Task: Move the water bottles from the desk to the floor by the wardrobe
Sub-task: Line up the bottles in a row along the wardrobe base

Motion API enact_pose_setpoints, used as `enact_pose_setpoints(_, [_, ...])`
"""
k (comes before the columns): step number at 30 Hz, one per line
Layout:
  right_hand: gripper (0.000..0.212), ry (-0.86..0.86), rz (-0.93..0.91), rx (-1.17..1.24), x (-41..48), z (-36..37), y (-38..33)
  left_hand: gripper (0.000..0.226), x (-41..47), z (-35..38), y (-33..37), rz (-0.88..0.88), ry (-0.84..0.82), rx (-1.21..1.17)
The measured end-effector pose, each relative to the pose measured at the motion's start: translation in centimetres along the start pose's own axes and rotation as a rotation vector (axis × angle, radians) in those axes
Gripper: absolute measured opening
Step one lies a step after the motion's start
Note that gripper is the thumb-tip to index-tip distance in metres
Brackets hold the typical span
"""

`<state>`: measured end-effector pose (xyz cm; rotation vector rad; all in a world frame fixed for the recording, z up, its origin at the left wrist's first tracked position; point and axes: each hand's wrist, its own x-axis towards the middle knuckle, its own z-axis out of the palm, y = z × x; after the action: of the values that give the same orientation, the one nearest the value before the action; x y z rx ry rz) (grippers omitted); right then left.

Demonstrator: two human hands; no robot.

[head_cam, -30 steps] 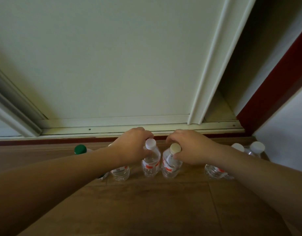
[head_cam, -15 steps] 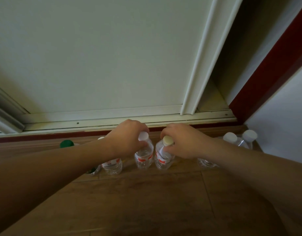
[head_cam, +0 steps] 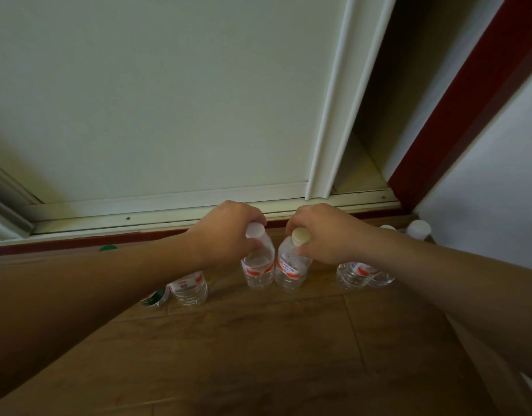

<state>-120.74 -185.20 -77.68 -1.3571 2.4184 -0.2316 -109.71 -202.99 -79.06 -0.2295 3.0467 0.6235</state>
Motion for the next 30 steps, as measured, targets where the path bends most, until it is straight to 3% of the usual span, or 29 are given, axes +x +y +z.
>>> enact_pose_setpoints(30, [0.040, -0.052, 0.011, -0.031, -2.0, 0.3, 3.8, 0.026, 3.0, 3.2, 3.1, 0.015, -0.057, -0.019])
